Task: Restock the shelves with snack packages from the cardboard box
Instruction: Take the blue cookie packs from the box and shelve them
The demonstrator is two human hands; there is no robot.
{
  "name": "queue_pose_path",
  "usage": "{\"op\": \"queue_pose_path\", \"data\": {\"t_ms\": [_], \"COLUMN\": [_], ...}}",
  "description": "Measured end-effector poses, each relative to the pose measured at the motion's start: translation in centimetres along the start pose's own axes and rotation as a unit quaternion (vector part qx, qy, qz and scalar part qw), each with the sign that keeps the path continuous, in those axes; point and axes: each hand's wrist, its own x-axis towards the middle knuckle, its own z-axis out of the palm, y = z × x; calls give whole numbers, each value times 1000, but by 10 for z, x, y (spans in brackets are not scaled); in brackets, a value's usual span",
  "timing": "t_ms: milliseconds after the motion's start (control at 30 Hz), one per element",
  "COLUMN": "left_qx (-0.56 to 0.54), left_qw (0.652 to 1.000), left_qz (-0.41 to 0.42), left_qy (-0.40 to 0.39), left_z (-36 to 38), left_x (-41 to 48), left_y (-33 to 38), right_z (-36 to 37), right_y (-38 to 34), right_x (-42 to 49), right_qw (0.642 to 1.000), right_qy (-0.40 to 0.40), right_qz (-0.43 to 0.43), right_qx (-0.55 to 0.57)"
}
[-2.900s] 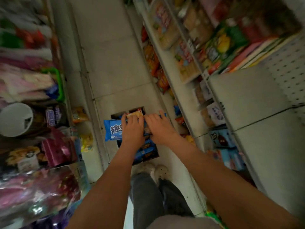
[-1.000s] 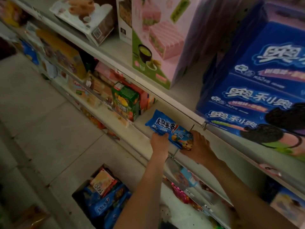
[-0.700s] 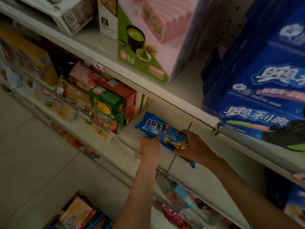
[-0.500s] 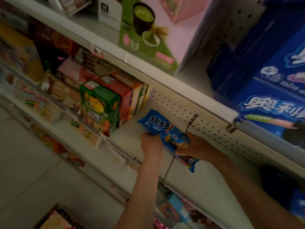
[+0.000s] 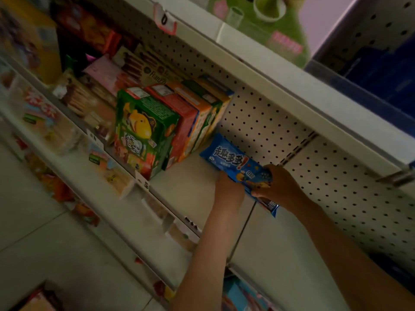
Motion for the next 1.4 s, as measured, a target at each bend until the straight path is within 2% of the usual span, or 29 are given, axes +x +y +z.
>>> {"op": "queue_pose_path", "data": {"t_ms": [233,333,500,600,667,800,933,1033,1167,1233,1300,1400], "left_qx": [-45,-5,64,118,104,11,38,52,59,22,-19,-51], "left_qw": [994,993,989,984,986,988,990,990,987,985,979,965], "left_qz": [13,39,43,74,81,124,103,117,149,168,178,163], "left_qy": [-98,-115,-125,-108,-103,-90,-85,-56,-3,29,93,199], "left_z": [7,8,18,28,32,31,13,-12,-66,-104,-147,-202], "left_x": [2,5,23,15,12,13,-1,-20,-51,-71,-93,-119], "left_y": [1,11,13,13,12,7,12,12,4,-2,-15,-50], "right_z": [4,5,16,22,26,28,29,35,42,46,61,107], "right_y": [7,7,18,21,22,16,-11,-44,-101,-134,-167,-206], "right_x": [11,13,13,15,17,14,-9,-42,-86,-104,-122,-153], "right_qw": [995,990,985,979,975,971,974,978,981,974,959,944], "right_qy": [60,85,129,165,188,209,215,202,97,84,82,16], "right_qz": [35,48,35,30,16,27,16,-45,-128,-172,-234,-291], "right_qx": [-65,-102,-113,-114,-120,-118,-65,20,108,118,137,152]}}
